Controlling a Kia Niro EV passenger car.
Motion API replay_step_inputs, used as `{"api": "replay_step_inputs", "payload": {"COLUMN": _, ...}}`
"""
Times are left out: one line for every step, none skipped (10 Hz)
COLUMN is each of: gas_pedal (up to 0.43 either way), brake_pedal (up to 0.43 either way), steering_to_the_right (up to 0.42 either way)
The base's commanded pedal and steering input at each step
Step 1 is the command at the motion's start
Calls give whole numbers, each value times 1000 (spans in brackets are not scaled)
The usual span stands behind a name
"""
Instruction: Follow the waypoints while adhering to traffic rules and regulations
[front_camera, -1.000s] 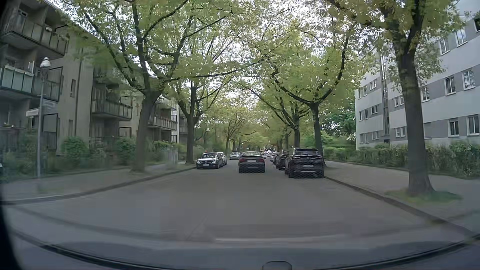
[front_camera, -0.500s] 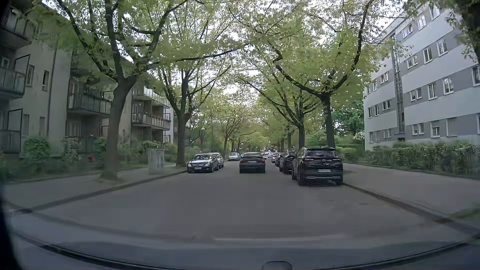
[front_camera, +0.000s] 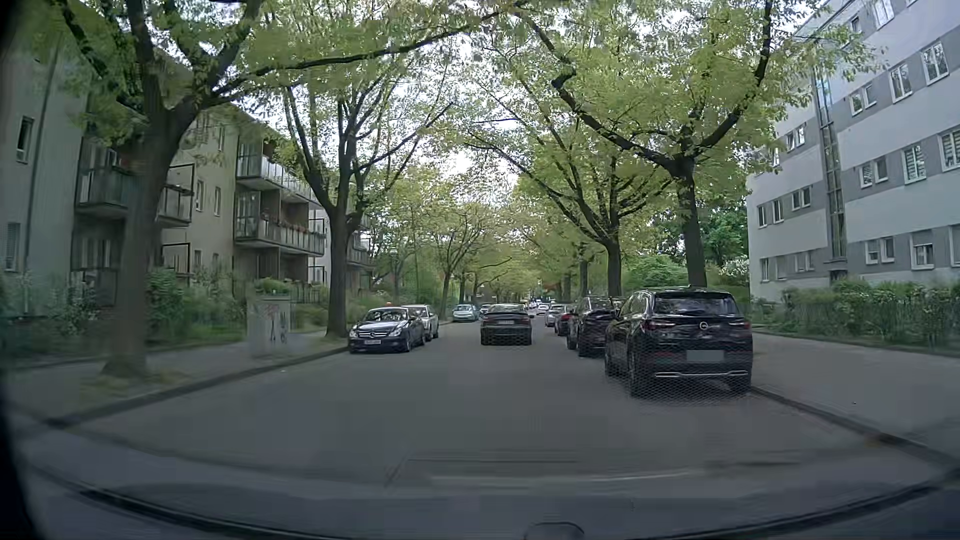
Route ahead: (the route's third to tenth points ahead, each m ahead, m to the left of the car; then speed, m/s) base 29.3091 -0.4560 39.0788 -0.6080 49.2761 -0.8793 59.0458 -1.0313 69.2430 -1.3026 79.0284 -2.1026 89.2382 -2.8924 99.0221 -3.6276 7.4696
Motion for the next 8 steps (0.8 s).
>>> {"api": "replay_step_inputs", "payload": {"gas_pedal": 311, "brake_pedal": 24, "steering_to_the_right": 0}}
{"api": "replay_step_inputs", "payload": {"gas_pedal": 311, "brake_pedal": 24, "steering_to_the_right": 0}}
{"api": "replay_step_inputs", "payload": {"gas_pedal": 311, "brake_pedal": 24, "steering_to_the_right": 0}}
{"api": "replay_step_inputs", "payload": {"gas_pedal": 311, "brake_pedal": 18, "steering_to_the_right": 0}}
{"api": "replay_step_inputs", "payload": {"gas_pedal": 311, "brake_pedal": 24, "steering_to_the_right": 0}}
{"api": "replay_step_inputs", "payload": {"gas_pedal": 311, "brake_pedal": 24, "steering_to_the_right": 0}}
{"api": "replay_step_inputs", "payload": {"gas_pedal": 319, "brake_pedal": 24, "steering_to_the_right": 0}}
{"api": "replay_step_inputs", "payload": {"gas_pedal": 319, "brake_pedal": 24, "steering_to_the_right": 0}}
